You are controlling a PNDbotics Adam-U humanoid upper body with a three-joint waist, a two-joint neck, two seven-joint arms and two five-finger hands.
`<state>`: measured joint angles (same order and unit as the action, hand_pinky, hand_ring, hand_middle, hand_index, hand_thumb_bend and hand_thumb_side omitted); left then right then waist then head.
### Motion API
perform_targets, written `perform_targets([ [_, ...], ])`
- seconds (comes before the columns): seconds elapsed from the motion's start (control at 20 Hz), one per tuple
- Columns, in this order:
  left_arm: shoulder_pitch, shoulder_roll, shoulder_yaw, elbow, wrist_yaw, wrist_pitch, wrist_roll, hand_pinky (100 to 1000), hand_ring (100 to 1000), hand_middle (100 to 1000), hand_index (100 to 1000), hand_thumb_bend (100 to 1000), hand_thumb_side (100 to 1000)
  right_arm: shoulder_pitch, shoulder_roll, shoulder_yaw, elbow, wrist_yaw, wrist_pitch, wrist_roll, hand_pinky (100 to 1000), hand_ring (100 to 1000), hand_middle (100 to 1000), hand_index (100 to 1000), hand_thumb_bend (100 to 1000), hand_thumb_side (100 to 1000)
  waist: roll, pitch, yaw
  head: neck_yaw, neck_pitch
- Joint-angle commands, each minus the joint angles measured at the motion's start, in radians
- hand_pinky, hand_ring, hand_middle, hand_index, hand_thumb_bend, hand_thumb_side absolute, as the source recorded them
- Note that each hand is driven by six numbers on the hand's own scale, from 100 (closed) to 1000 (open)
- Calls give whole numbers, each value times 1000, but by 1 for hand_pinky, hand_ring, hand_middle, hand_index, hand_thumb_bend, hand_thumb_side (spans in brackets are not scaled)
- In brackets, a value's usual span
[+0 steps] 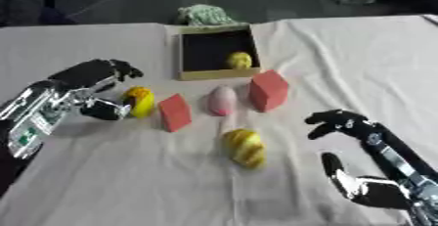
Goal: Pick up objects on the table and place them in the box.
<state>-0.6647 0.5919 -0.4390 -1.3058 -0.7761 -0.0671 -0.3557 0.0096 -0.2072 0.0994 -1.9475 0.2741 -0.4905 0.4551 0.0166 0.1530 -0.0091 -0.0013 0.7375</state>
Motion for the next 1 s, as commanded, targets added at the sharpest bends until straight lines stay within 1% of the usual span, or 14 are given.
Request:
perform_targets([
  [0.05,-28,3,20,18,-34,-4,-17,812,761,784,908,100,280,-7,-5,-1,-10,-7,-2,4,689,682,788,913,100,424,-1,-14,-2,3,-5],
  [0.25,-35,-11,25,48,-67,-8,-29,816,768,792,910,100,289,-8,-4,0,-9,-8,-2,5,690,682,789,913,100,424,-2,-13,-3,6,-3],
  [0.55,-37,-24,25,75,-103,-22,-82,818,774,798,910,100,306,-9,-3,0,-8,-9,-3,8,690,682,789,912,100,424,-3,-12,-4,10,1],
  [0.75,-37,-31,26,80,-118,-31,-101,800,753,773,891,100,306,-9,-2,1,-7,-10,-3,9,690,682,789,912,100,424,-4,-12,-5,10,2],
  [0.85,-37,-33,27,79,-121,-34,-91,773,715,732,854,100,300,-10,-2,1,-7,-10,-3,10,690,682,789,912,100,424,-4,-12,-5,11,2],
  [0.9,-36,-33,28,77,-121,-34,-80,743,665,670,806,100,292,-10,-2,1,-7,-10,-3,10,690,682,789,912,100,424,-4,-12,-5,11,2],
  [1.0,-34,-31,29,62,-117,-30,-52,698,594,582,740,100,283,-10,-2,1,-6,-11,-3,10,690,682,790,912,100,424,-3,-12,-5,12,2],
])
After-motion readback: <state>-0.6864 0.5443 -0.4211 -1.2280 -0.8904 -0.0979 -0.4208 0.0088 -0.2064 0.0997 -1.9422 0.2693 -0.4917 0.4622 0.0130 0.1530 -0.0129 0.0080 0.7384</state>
